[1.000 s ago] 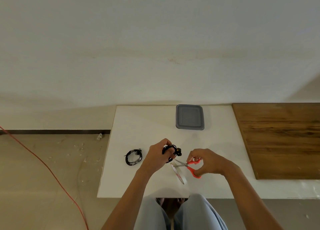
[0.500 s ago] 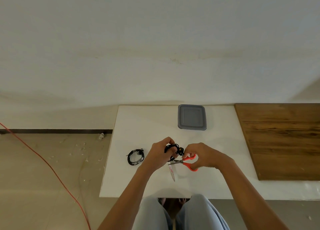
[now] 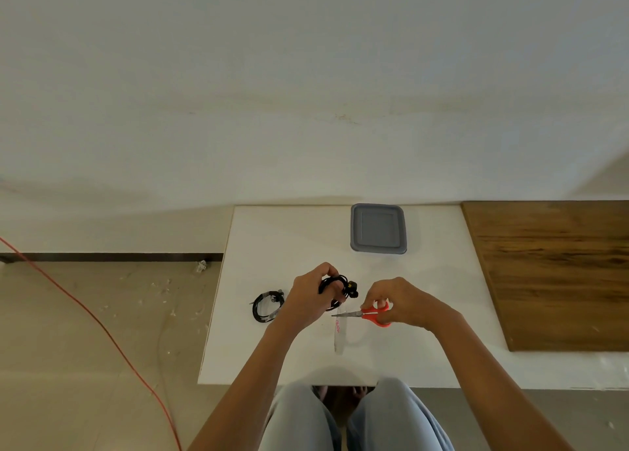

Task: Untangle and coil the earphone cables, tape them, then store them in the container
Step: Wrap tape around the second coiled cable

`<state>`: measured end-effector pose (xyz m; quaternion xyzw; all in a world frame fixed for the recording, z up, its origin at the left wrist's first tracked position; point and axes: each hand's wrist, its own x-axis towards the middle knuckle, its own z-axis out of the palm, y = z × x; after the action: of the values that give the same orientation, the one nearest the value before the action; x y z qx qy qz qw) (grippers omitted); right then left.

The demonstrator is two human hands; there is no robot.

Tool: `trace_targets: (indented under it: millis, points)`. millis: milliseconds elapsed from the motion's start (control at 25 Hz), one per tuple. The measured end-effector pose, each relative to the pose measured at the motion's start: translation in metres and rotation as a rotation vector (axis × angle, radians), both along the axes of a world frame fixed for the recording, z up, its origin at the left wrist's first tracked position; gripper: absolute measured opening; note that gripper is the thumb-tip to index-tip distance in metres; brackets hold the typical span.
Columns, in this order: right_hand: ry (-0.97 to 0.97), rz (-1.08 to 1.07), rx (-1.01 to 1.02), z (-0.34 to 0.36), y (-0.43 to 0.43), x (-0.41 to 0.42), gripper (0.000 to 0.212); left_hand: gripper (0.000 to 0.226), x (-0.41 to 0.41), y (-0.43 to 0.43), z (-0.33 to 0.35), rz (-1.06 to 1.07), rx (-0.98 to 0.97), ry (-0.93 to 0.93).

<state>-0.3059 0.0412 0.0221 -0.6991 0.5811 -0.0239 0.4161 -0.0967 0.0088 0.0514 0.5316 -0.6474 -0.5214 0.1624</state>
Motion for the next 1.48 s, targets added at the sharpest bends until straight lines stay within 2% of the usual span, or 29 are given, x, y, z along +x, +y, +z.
trace_targets:
  millis: [120,320,520,600,720,840,920,1000,1080,1120,1200,1280,1320,1400,1480]
  points:
    - [-0.051,-0.056,-0.007,0.000,0.006,-0.004,0.027,0.008,0.001,0.001,0.004,0.042,0.006,0.029]
    - [-0.173,-0.178,-0.012,-0.008,0.034,-0.017,0.032,0.008,0.010,0.005,0.006,0.269,0.146,0.199]
    - [-0.158,-0.266,-0.001,-0.019,0.061,-0.027,0.047,0.007,0.011,0.006,0.009,0.393,0.271,0.348]
    - [-0.098,-0.395,-0.079,-0.033,0.072,-0.034,0.051,0.008,0.011,0.007,0.013,0.413,0.293,0.395]
    - [0.103,-0.572,-0.148,-0.051,0.081,-0.042,0.051,0.008,0.010,0.010,0.020,0.428,0.323,0.501]
    - [0.325,-0.561,-0.105,-0.065,0.083,-0.037,0.038,0.008,0.010,0.015,0.032,0.443,0.326,0.569]
    - [0.376,-0.544,-0.100,-0.077,0.081,-0.031,0.036,0.008,0.010,0.019,0.040,0.440,0.318,0.601]
    - [0.408,-0.585,-0.095,-0.077,0.076,-0.024,0.023,0.009,0.011,0.023,0.050,0.439,0.305,0.615]
    - [0.253,-0.693,-0.065,-0.050,0.071,-0.013,0.019,0.009,0.013,0.027,0.059,0.424,0.294,0.612]
    - [0.083,-0.780,-0.104,-0.024,0.067,-0.005,0.016,0.008,0.014,0.029,0.065,0.401,0.282,0.602]
    - [-0.376,-0.950,-0.168,0.039,0.054,0.014,0.012,0.008,0.016,0.031,0.077,0.339,0.251,0.555]
    - [-0.779,-0.873,-0.090,0.101,0.043,0.033,0.019,0.009,0.016,0.033,0.090,0.260,0.206,0.485]
    - [-0.859,-0.783,-0.027,0.125,0.041,0.041,0.022,0.010,0.017,0.035,0.098,0.211,0.185,0.465]
    - [-0.886,-0.630,0.093,0.160,0.041,0.052,0.024,0.010,0.018,0.039,0.114,0.120,0.154,0.458]
    - [-0.882,-0.584,0.127,0.179,0.046,0.057,0.022,0.009,0.019,0.045,0.130,0.073,0.130,0.445]
